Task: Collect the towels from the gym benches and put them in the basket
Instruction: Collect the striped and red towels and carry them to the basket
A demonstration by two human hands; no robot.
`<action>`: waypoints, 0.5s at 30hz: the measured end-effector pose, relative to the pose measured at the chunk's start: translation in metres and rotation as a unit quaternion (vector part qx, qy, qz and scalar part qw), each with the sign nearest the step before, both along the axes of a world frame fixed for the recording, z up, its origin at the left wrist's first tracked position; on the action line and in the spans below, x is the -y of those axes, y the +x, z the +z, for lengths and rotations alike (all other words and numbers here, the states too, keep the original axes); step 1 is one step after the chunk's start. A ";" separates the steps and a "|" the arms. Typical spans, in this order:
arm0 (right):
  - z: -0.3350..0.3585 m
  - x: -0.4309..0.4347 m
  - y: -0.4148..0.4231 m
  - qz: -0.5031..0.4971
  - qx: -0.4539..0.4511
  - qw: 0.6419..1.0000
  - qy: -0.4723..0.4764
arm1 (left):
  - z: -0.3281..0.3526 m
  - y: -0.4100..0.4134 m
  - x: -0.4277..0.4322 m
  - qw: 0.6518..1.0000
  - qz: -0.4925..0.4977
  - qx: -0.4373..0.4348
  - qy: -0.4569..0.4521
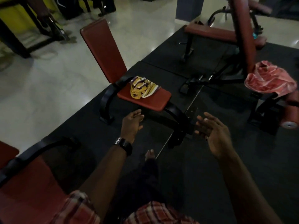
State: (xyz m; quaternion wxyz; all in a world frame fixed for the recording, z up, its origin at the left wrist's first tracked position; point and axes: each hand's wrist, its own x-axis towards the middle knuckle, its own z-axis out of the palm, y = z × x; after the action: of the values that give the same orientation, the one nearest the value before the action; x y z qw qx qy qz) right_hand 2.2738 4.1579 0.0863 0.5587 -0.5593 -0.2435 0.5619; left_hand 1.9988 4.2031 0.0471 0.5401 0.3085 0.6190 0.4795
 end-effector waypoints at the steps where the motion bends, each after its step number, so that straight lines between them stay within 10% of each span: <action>1: -0.005 -0.024 0.000 0.000 0.005 1.000 -0.006 | -0.010 0.000 -0.029 1.000 -0.001 0.000 -0.012; 15: -0.157 -0.387 -0.015 0.022 0.045 0.979 -0.195 | -0.271 -0.054 -0.496 0.957 -0.022 -0.133 -0.256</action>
State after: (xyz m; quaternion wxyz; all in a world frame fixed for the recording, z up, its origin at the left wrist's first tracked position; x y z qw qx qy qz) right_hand 2.2587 4.5450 -0.0711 0.4145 -0.6770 -0.1663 0.5849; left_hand 1.9446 4.6995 -0.2240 0.5240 0.2342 0.7807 0.2472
